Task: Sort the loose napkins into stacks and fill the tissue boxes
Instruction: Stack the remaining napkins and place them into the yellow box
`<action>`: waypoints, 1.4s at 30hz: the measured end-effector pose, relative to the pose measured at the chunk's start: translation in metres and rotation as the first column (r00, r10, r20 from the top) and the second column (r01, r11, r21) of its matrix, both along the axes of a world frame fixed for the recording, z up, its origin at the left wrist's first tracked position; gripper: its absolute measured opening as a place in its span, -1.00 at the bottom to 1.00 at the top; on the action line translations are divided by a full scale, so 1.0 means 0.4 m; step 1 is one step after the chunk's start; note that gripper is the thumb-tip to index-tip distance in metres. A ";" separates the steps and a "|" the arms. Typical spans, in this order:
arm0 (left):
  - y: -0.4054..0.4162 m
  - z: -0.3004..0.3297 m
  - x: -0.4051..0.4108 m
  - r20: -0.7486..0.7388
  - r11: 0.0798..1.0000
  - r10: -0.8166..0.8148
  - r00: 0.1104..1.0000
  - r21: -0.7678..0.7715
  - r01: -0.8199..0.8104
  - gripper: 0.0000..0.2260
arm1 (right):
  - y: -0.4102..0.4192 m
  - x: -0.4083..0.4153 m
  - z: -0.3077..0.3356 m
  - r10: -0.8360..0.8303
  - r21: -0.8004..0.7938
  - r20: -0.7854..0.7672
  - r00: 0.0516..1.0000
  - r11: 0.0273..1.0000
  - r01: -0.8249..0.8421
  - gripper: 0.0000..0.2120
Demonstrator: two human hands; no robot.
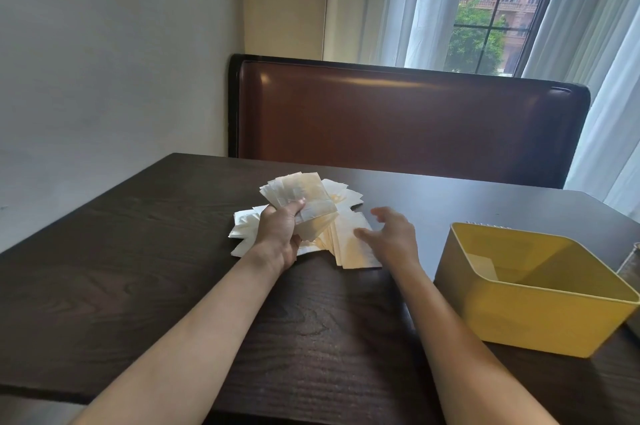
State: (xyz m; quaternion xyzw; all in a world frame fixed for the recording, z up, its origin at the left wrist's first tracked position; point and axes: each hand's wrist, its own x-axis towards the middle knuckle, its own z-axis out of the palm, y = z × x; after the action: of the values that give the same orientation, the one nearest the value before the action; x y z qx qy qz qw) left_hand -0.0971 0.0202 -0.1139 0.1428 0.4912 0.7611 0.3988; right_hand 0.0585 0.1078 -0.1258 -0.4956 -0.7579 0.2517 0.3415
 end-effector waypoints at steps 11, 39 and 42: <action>0.002 -0.002 -0.001 0.019 1.000 -0.004 1.000 -0.015 0.004 -0.72 | 0.017 -0.021 -0.016 0.172 0.017 0.219 0.960 0.984 -0.180 -0.61; -0.009 -0.007 0.048 -0.247 0.944 -0.326 0.912 -0.127 0.304 -0.74 | -0.024 -0.003 0.042 0.166 -0.028 -0.538 0.826 0.976 -0.215 -0.84; -0.006 0.008 0.029 -0.168 0.990 -0.137 0.976 -0.046 0.131 -0.82 | 0.006 0.003 0.022 0.126 -0.021 -0.357 0.926 0.990 -0.142 -0.70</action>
State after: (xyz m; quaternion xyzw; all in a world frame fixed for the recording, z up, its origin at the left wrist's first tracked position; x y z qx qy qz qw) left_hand -0.0856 0.0179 -0.1107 0.2331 0.5259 0.7089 0.4081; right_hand 0.0599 0.1102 -0.1170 -0.3969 -0.7099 0.3770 0.4430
